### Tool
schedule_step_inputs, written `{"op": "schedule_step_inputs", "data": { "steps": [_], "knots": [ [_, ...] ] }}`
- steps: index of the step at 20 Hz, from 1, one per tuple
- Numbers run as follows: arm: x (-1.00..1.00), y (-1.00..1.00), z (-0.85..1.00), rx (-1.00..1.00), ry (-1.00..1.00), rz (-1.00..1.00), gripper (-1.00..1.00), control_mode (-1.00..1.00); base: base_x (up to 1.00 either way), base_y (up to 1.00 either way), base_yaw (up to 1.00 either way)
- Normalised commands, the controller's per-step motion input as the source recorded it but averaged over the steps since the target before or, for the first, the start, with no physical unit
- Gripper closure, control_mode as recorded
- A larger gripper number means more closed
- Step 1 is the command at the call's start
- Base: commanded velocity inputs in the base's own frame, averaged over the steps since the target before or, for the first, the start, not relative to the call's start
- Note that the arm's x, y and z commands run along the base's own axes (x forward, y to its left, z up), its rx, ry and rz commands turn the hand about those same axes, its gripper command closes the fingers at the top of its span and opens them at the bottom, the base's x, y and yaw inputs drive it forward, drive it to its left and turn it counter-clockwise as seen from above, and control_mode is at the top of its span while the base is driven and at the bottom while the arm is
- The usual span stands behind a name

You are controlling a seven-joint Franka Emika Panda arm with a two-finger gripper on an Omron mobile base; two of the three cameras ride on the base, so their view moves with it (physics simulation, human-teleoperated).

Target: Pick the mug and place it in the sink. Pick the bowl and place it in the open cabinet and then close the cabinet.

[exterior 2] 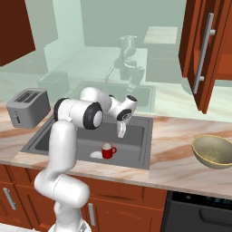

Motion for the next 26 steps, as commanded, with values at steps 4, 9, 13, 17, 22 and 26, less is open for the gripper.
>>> {"op": "schedule_step_inputs", "data": {
  "steps": [4, 9, 13, 17, 22, 26],
  "knots": [
    [-0.11, 0.00, 0.70, -0.01, -0.03, -0.12, -1.00, -1.00, 0.00, 0.00, 0.00],
    [-0.18, 0.00, 0.75, -0.04, -0.05, -0.25, -1.00, -1.00, 0.00, 0.00, 0.00],
    [-0.23, 0.00, 0.69, -0.05, -0.05, -0.33, -1.00, -1.00, 0.00, 0.00, 0.00],
    [-0.13, 0.00, 0.56, -0.11, -0.03, -0.40, -1.00, -1.00, 0.00, 0.00, 0.00],
    [-0.15, -0.01, 0.57, -0.11, -0.07, -0.43, -1.00, -1.00, 0.00, 0.00, 0.00],
    [-0.52, 0.00, 0.40, -0.11, -0.12, -0.45, -1.00, -1.00, 0.00, 0.00, 0.00]
  ]
}}
